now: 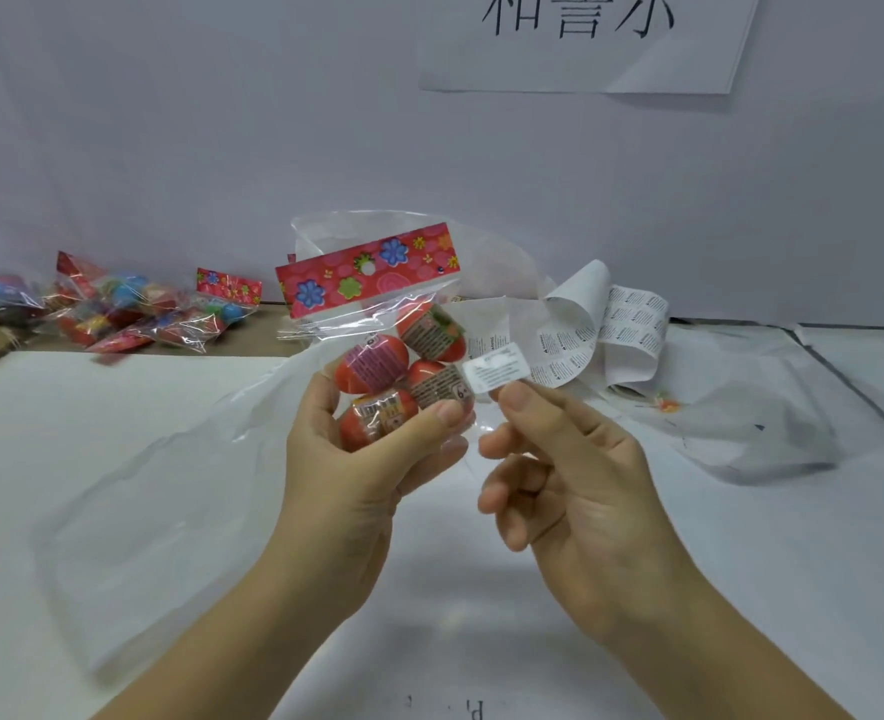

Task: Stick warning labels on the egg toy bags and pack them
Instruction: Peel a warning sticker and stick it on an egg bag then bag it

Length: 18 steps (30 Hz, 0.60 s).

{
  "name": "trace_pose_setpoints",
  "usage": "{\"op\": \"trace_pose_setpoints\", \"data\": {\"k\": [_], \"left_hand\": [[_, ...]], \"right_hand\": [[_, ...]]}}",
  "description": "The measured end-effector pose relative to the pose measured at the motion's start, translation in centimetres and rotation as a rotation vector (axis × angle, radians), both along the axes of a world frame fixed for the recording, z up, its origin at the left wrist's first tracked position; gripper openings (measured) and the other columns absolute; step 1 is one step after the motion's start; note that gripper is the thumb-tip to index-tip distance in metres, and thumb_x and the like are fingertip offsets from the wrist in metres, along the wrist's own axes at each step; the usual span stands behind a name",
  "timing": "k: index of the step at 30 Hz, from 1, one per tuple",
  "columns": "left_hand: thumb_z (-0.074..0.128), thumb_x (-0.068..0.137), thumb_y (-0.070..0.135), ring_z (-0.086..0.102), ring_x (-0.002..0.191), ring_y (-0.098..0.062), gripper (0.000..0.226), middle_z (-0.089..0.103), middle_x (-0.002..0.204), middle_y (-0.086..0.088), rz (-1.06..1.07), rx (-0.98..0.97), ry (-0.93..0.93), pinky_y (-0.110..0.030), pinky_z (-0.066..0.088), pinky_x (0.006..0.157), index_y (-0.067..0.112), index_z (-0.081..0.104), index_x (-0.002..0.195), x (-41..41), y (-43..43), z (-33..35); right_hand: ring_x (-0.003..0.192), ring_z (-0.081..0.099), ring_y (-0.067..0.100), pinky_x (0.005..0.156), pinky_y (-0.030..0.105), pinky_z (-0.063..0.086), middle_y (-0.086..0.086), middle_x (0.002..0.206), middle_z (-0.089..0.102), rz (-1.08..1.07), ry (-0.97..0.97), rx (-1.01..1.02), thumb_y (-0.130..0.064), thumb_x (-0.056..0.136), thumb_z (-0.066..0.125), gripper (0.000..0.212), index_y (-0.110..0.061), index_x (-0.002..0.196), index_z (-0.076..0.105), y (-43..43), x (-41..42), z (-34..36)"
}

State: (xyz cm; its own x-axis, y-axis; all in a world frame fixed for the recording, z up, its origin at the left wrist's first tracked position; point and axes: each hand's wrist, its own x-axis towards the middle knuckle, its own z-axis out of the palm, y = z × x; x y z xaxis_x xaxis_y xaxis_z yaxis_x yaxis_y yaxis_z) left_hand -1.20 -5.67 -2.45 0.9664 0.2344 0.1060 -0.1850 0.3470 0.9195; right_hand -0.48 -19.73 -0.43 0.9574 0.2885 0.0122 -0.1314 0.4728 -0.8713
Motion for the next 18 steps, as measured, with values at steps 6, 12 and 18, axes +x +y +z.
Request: {"op": "trace_pose_setpoints", "data": {"k": [6,12,18], "left_hand": [[0.087,0.048,0.023,0.074,0.091,-0.031,0.081,0.075,0.102,-0.013,0.04,-0.042,0.0,-0.035,0.06,0.07,0.017,0.056,0.122,-0.1,-0.56,-0.29],[0.094,0.046,0.022,0.074,0.088,-0.029,0.084,0.075,0.101,-0.011,0.065,-0.061,-0.001,-0.033,0.059,0.068,0.019,0.056,0.121,-0.22,-0.9,0.07],[0.092,0.044,0.016,0.075,0.082,-0.026,0.08,0.076,0.094,-0.008,0.068,-0.051,-0.029,-0.029,0.059,0.064,0.021,0.057,0.116,-0.54,-1.05,0.32]], "right_hand": [[0.05,0.061,0.015,0.042,0.024,0.045,0.003,0.06,0.065,-0.033,-0.014,-0.037,-0.033,0.062,0.073,0.015,-0.024,0.072,0.076,0.33,-0.22,-0.54],[0.058,0.06,0.007,0.06,0.022,0.047,-0.001,0.06,0.064,-0.101,-0.07,-0.095,-0.039,0.058,0.073,0.024,-0.024,0.076,0.077,0.49,-0.27,-0.94],[0.056,0.062,0.007,0.058,0.012,0.048,0.001,0.058,0.065,-0.136,-0.104,-0.071,-0.032,0.06,0.073,0.019,-0.02,0.074,0.077,0.71,-0.49,-0.79]]}}
